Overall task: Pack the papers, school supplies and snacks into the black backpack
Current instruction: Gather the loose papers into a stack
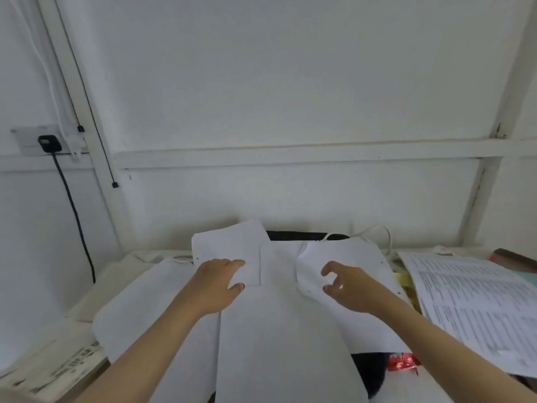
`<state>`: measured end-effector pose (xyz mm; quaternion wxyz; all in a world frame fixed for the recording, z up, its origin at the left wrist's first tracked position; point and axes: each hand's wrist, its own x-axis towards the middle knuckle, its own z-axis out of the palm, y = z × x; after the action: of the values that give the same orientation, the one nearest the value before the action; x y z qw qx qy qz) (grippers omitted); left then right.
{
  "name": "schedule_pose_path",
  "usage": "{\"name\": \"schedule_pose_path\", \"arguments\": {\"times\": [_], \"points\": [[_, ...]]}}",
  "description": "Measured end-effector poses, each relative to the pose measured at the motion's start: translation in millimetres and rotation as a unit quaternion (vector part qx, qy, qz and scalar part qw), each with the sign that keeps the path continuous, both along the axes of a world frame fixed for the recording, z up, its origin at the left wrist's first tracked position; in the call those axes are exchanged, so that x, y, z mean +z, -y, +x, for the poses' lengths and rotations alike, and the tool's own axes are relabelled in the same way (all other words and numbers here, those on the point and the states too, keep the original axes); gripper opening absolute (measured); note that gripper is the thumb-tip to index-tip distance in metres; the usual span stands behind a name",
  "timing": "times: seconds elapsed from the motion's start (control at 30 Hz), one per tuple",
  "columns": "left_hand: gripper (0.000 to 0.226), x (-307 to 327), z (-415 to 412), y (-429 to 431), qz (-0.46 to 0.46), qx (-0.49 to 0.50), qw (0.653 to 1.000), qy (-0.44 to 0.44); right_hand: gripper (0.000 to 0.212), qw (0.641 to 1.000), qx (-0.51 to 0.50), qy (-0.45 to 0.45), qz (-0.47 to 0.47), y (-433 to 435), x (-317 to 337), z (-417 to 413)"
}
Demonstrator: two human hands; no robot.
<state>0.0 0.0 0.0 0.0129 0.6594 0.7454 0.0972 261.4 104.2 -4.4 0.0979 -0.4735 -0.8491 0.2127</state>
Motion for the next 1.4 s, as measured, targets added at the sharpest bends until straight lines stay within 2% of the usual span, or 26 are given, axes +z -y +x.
{"name": "schedule_pose_path", "arguments": {"times": [0.07,0.17,0.27,0.33,0.43,0.53,0.73,0.87,0.97,1.03,1.1,1.2,1.3,1.4], "points": [[0.056,-12.8,-0.5,11.2,-0.045,0.008,0.999,0.017,0.04,0.999,0.013,0.035,-0.032,4.2,-13.2,3.7],[0.058,-38.0,-5.2,27.4,-0.078,0.023,0.995,0.05,0.04,0.998,0.014,0.0,-0.069,13.2,-30.7,9.5],[0.06,-49.1,-5.9,37.8,-0.07,0.027,0.994,0.083,0.038,0.994,0.018,-0.061,-0.087,20.1,-34.0,12.0],[0.06,-56.4,-4.8,43.2,-0.069,0.029,0.993,0.092,0.038,0.992,0.025,-0.068,-0.1,24.2,-37.1,12.7],[0.061,-61.2,-1.0,47.5,-0.064,0.038,0.989,0.125,0.039,0.993,0.036,-0.076,-0.085,29.4,-39.0,11.8],[0.058,-60.6,1.4,47.6,-0.044,0.049,0.98,0.188,0.036,0.989,0.02,-0.133,-0.061,29.2,-38.4,10.0],[0.048,-55.7,3.5,41.8,0.014,0.058,0.949,0.31,0.03,0.953,-0.028,-0.292,-0.073,22.3,-37.6,6.0],[0.039,-48.0,9.2,34.0,0.024,0.048,0.915,0.399,0.033,0.918,-0.067,-0.382,-0.082,16.1,-36.5,2.3],[0.033,-40.2,14.8,28.0,0.009,0.034,0.903,0.429,0.031,0.89,-0.1,-0.437,-0.079,13.0,-31.5,-0.4],[0.034,-36.7,18.8,21.5,0.032,0.047,0.89,0.453,0.03,0.877,-0.116,-0.459,-0.078,11.9,-27.3,0.0],[0.036,-34.0,23.4,14.8,0.08,0.065,0.874,0.475,0.024,0.872,-0.1,-0.468,-0.101,12.3,-24.2,2.4],[0.036,-32.7,25.3,-0.1,0.149,0.081,0.871,0.461,0.022,0.893,-0.069,-0.426,-0.128,14.4,-22.3,5.1],[0.036,-31.9,28.0,-15.6,0.165,0.087,0.879,0.438,0.022,0.923,-0.099,-0.365,-0.07,10.5,-23.8,5.6],[0.028,-37.0,36.8,-29.9,0.133,0.086,0.898,0.411,0.02,0.949,-0.125,-0.288,0.003,1.0,-28.6,8.5]]}}
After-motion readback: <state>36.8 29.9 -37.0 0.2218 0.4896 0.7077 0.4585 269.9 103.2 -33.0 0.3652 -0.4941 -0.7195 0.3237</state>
